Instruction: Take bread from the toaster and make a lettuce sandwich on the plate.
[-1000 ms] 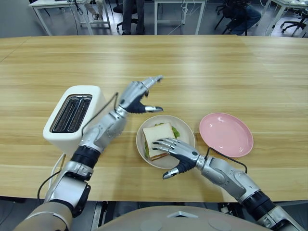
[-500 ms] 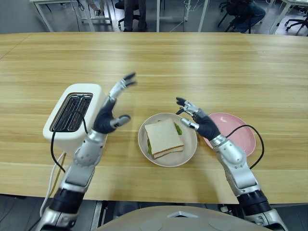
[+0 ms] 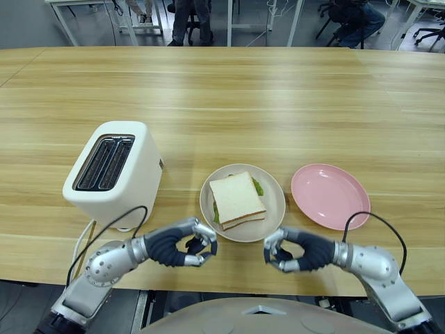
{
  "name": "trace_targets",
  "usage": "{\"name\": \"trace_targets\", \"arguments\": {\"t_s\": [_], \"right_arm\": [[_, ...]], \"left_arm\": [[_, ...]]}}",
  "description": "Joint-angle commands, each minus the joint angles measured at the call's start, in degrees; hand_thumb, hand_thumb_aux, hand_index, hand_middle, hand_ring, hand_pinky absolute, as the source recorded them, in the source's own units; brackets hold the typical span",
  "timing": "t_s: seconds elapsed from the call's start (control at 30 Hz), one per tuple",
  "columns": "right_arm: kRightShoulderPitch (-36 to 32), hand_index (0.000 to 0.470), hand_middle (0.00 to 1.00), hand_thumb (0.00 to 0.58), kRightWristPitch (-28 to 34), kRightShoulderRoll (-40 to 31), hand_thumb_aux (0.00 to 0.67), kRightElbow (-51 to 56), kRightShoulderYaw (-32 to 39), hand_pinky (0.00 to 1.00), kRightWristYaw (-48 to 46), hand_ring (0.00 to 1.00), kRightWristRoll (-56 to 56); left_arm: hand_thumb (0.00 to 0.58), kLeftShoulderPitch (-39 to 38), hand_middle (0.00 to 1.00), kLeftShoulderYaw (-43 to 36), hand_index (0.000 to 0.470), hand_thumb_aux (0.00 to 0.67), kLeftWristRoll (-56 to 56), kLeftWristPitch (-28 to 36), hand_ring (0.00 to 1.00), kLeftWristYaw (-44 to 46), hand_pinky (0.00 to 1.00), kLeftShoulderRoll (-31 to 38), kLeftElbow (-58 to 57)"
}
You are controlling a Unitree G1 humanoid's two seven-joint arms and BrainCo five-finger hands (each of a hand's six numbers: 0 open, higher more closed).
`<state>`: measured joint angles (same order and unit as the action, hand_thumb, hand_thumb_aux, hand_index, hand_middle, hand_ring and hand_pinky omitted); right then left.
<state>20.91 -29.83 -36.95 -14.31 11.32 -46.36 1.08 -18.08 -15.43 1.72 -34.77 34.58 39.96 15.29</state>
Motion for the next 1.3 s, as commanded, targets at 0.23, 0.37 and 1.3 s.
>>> {"name": "trace_targets", "arguments": {"t_s": [0.23,0.37,1.3], "right_arm": [[0.5,0.46,1.0,0.58,-10.4,3.3,0.67,5.8,-0.1,1.0,32.7,1.0,47.7],[-1.1,0.46,1.0,0.58,-8.8,3.8,0.67,11.8,3.5,1.0,40.2,1.0,54.9],[-58.2,0.46,1.0,0.58,4.5,23.3,0.67,78.7,22.6,1.0,71.2,1.0,56.8]], "left_arm": [[0.58,1.6,1.0,-2.0,0.46,0.67,50.8,5.0,1.0,-16.4,1.0,-4.5,1.3],[0.58,3.5,1.0,-5.2,0.46,0.67,59.8,7.4,1.0,-23.0,1.0,-6.7,-3.3],[0.58,50.4,1.0,-17.3,0.46,0.67,60.6,19.0,1.0,-52.7,1.0,-19.7,-68.7]]}}
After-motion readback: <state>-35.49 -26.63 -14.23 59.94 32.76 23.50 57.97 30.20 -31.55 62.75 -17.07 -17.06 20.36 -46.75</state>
